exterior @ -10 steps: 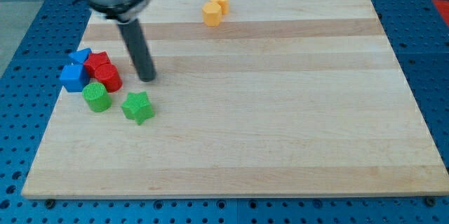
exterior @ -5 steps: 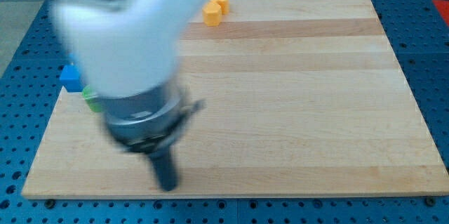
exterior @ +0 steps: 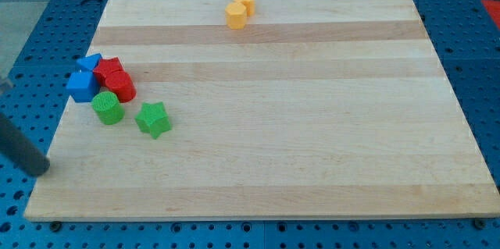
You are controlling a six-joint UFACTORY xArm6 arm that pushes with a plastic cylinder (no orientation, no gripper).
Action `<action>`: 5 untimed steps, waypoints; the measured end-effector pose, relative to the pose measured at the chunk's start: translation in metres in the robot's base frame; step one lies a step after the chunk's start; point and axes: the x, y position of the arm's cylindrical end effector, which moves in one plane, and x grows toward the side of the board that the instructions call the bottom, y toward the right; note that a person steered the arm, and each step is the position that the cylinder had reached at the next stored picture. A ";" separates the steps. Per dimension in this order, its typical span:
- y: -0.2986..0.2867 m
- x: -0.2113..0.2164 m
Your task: Move the green circle towards the center
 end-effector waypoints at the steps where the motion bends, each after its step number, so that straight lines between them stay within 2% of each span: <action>1: 0.000 -0.041; 3: 0.037 -0.079; 5: 0.156 -0.087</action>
